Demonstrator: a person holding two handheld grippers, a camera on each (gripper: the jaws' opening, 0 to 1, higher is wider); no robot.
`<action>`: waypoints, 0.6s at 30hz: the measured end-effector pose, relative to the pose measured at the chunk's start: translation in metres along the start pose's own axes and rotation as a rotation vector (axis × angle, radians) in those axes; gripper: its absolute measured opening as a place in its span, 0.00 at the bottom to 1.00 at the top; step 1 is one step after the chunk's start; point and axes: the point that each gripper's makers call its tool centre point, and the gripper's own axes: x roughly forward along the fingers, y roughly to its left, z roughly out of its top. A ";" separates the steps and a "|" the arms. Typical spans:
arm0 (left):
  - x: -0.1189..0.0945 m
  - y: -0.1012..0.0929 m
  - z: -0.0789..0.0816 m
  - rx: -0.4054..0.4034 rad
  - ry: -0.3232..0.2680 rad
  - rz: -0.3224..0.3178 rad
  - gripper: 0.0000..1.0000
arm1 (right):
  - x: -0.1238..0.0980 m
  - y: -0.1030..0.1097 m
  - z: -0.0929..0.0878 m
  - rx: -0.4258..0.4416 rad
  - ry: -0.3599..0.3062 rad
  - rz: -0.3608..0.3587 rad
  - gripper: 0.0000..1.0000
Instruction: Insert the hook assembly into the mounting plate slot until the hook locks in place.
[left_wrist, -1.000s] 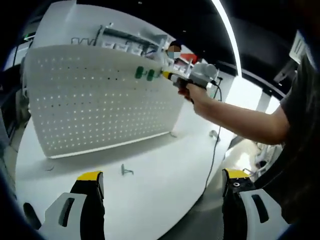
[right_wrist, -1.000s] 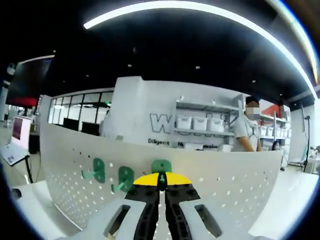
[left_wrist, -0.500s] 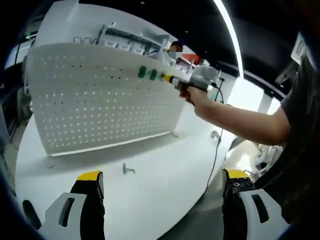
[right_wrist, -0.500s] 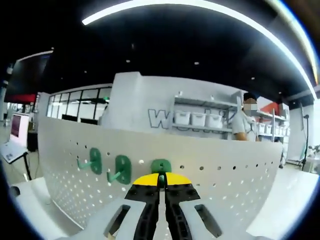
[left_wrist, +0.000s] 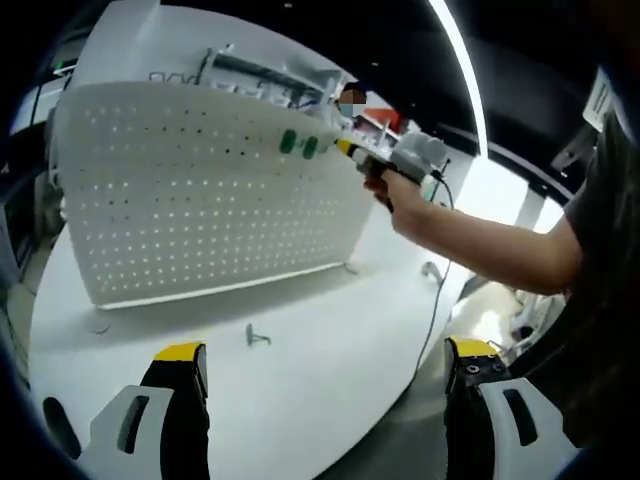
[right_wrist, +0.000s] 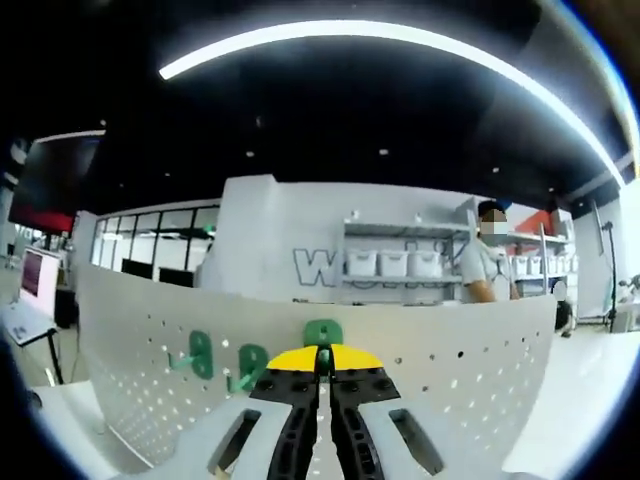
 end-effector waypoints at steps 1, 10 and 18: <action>0.000 0.000 0.000 0.000 -0.001 -0.002 1.00 | 0.001 -0.001 -0.001 0.000 0.001 0.000 0.00; 0.001 0.001 0.001 -0.005 -0.001 -0.005 1.00 | 0.004 -0.001 -0.014 0.011 0.016 0.004 0.00; 0.002 0.002 0.000 -0.006 0.006 -0.001 1.00 | 0.003 0.002 -0.030 0.079 0.030 0.011 0.00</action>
